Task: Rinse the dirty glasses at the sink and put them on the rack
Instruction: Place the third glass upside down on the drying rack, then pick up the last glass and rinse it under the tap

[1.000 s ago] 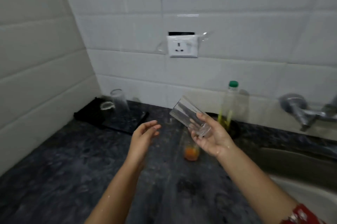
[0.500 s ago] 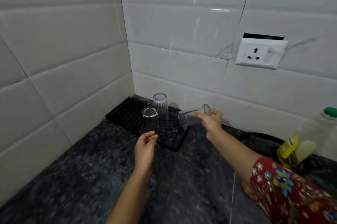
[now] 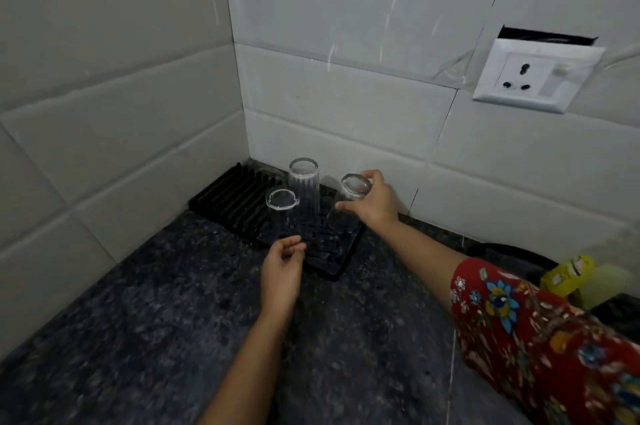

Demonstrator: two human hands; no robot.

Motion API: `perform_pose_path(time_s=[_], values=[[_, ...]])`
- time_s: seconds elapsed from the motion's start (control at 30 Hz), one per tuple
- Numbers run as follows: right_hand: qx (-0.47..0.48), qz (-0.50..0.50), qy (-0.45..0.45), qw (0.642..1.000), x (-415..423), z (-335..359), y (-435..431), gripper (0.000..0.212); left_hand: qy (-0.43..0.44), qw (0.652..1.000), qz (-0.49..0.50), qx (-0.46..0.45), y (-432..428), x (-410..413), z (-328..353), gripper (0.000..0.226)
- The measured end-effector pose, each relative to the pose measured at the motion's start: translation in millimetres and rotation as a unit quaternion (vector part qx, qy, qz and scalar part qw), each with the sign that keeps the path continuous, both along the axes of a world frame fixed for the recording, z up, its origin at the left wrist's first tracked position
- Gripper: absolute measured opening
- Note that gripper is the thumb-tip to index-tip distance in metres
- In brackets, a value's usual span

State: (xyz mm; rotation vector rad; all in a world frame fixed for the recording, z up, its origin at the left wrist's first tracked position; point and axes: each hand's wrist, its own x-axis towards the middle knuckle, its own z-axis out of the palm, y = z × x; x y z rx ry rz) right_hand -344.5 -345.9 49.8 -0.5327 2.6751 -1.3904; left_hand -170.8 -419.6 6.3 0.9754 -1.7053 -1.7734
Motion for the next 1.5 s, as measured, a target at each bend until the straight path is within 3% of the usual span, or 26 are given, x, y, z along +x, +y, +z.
perform_pose_path(time_s=[0.53, 0.67, 0.73, 0.83, 0.93, 1.0, 1.1, 1.23, 1.3, 1.37, 1.43, 1.5], values=[[0.053, 0.068, 0.046, 0.995, 3.9, -0.6, -5.2, 0.08, -0.011, 1.0, -0.012, -0.001, 5.4, -8.6, 4.3, 0.015], [0.033, 0.074, -0.028, 0.996, 7.7, 4.3, 3.8, 0.085, -0.001, 1.0, -0.01, -0.009, 10.8, -8.9, 9.1, 0.015], [-0.058, 0.033, -0.1, 0.993, 15.6, 15.4, 17.4, 0.062, 0.022, 1.0, -0.011, -0.009, 18.0, -8.0, 16.6, 0.016], [-0.19, -0.008, -0.185, 0.964, 33.8, 43.7, 56.5, 0.008, 0.058, 0.998, -0.025, -0.005, 39.9, -6.1, 35.1, 0.016], [-0.28, -0.003, -0.263, 0.923, 58.4, 70.6, 110.3, 0.01, 0.094, 0.994, -0.064, 0.002, 75.9, -5.4, 55.8, 0.016], [-0.293, 0.003, -0.275, 0.916, 75.8, 81.9, 147.0, 0.01, 0.108, 0.989, -0.103, 0.007, 104.8, -4.5, 67.4, 0.017], [-0.275, 0.002, -0.255, 0.927, 96.0, 86.1, 201.0, 0.011, 0.111, 0.98, -0.16, 0.027, 150.6, -1.0, 77.5, 0.015], [-0.233, -0.026, -0.149, 0.961, 111.5, 74.5, 263.4, 0.009, 0.097, 0.974, -0.202, 0.041, 199.7, 10.0, 72.4, 0.014], [-0.186, -0.046, -0.074, 0.979, 116.7, 57.6, 288.9, 0.025, 0.088, 0.974, -0.206, 0.044, 215.5, 17.0, 63.1, 0.015], [-0.094, -0.059, -0.04, 0.993, 118.9, 31.7, 306.1, 0.063, 0.076, 0.976, -0.198, 0.049, 226.3, 24.4, 54.1, 0.016], [-0.023, -0.053, -0.068, 0.996, 115.4, 0.3, 311.5, 0.098, 0.065, 0.978, -0.19, 0.056, 233.9, 30.6, 46.0, 0.017], [-0.024, -0.046, -0.125, 0.991, 113.9, -25.5, 304.8, 0.113, 0.06, 0.978, -0.192, 0.058, 239.6, 35.1, 41.3, 0.019]])
